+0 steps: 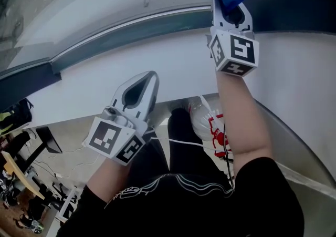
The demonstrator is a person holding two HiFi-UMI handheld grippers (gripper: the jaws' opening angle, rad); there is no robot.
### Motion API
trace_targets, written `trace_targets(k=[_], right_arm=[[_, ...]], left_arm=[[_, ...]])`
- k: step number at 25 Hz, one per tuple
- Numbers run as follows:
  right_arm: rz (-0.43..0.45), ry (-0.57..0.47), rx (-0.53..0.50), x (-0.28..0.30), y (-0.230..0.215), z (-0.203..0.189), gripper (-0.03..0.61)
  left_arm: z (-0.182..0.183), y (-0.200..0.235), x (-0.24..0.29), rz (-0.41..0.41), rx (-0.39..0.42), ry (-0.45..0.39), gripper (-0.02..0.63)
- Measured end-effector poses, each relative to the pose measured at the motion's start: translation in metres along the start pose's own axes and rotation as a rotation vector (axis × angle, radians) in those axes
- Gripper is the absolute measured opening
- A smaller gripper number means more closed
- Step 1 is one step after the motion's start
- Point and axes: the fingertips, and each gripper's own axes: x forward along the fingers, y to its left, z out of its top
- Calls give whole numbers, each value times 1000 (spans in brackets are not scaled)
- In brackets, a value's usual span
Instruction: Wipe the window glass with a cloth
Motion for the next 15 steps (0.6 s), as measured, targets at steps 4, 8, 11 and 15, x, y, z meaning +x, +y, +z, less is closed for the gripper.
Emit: trace_targets(k=[4, 8, 11, 15], right_arm=[[-16, -8, -17, 2, -17, -4, 94], [-44, -5, -2, 5, -34, -7, 94], [-39, -8, -5, 3, -36, -4, 93], [-50, -11, 11, 0, -32, 3, 94]], left_arm=[[-1, -1, 13, 6, 11, 5, 3], [-2, -4, 26, -4, 10, 14, 3], [-1, -12, 30, -17, 13, 10, 3], [1, -14, 24, -26, 15, -2, 3]])
